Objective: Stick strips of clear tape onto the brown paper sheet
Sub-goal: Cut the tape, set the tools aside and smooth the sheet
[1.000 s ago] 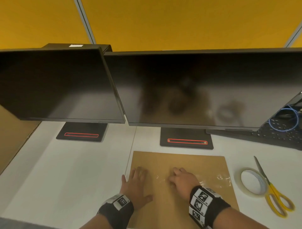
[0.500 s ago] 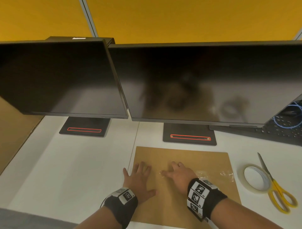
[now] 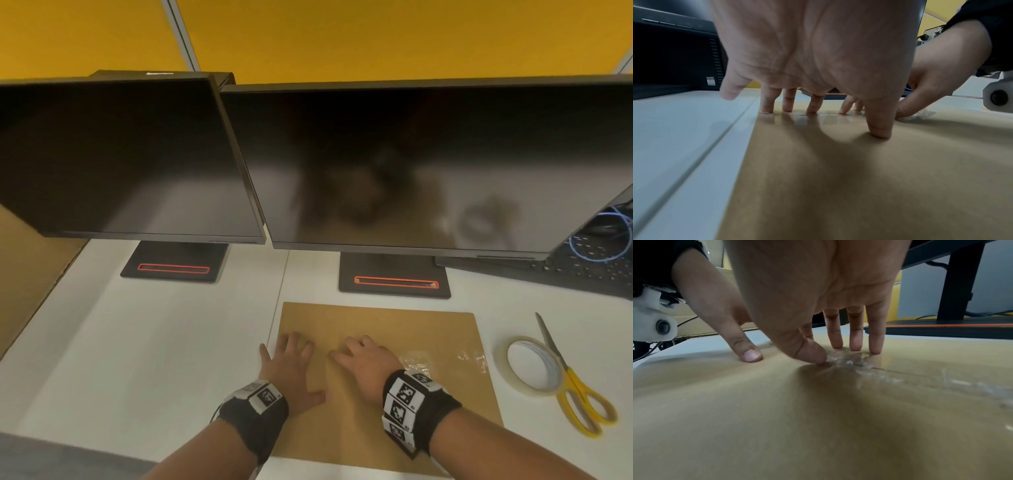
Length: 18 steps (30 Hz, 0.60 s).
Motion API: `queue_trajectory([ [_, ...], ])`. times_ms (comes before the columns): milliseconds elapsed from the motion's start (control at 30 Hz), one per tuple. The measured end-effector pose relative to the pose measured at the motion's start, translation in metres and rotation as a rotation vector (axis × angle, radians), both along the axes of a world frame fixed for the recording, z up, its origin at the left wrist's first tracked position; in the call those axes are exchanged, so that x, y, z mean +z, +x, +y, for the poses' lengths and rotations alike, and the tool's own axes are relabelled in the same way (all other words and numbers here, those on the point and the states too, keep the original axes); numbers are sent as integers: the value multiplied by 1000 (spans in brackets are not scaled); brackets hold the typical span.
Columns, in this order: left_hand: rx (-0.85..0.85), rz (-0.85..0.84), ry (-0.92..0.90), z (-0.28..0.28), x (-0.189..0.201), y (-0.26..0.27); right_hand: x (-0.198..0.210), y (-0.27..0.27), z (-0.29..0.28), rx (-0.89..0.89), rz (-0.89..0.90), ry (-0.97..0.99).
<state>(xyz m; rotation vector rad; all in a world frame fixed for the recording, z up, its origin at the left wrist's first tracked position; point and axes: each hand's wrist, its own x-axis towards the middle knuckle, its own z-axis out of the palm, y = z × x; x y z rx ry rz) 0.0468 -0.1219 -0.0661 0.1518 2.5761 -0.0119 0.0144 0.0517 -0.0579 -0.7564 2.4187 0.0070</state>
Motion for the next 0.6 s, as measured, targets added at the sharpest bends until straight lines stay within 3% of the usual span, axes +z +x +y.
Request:
queue_trajectory([
  [400,28,-16,-33,4,2,-2,-2,1,5,16,15,19],
  [600,29,44,-10,1,0,-1,-2,5,28,-44,20,-72],
])
